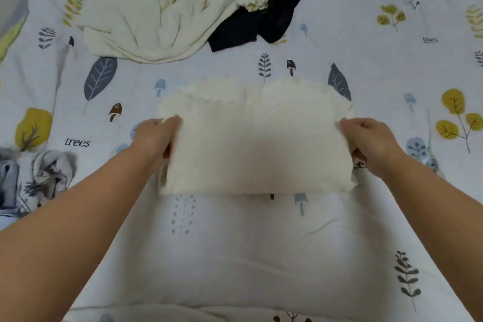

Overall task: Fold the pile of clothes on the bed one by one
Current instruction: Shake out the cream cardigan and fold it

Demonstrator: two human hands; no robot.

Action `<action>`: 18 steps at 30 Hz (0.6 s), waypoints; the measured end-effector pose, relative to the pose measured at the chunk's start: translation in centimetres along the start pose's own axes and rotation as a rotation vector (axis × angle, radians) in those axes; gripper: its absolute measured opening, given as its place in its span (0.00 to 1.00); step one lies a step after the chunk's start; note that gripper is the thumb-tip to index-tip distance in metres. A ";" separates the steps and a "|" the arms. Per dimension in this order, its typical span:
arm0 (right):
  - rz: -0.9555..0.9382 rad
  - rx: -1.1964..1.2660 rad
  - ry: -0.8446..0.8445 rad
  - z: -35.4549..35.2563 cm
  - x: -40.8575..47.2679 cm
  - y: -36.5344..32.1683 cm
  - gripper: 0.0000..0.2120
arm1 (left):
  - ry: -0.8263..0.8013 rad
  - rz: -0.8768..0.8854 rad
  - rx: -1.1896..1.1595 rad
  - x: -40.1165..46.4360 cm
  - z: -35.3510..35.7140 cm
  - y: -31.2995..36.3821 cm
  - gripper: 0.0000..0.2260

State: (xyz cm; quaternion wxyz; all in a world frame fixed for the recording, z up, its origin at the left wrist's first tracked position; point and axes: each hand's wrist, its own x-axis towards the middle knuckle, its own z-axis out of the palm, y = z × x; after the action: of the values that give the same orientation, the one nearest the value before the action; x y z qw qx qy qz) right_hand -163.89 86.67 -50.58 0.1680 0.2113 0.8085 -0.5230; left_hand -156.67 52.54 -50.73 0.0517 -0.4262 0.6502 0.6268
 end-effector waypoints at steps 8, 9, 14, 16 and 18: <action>-0.240 -0.156 0.204 1.6 1.1 -1.3 0.14 | 0.182 0.243 0.210 1.7 0.4 0.1 0.10; -0.258 -0.117 0.225 1.7 1.0 -1.5 0.13 | 0.198 0.257 0.191 1.8 0.2 0.0 0.10; -0.169 -0.416 0.307 2.5 0.5 -0.6 0.19 | 0.368 0.187 0.387 1.9 0.0 -1.3 0.19; -0.100 -0.498 0.322 2.7 -0.5 0.2 0.24 | 0.463 0.211 0.587 1.3 0.2 -1.9 0.25; -0.002 -0.543 0.278 3.2 -1.6 0.9 0.30 | 0.446 0.177 0.687 0.5 0.8 -2.6 0.32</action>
State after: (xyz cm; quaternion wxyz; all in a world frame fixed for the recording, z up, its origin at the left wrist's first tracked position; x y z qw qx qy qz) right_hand -161.91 83.83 -51.79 0.1054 0.2274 0.9342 -0.2538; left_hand -155.78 53.40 -53.24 -0.0053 -0.4521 0.8508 0.2677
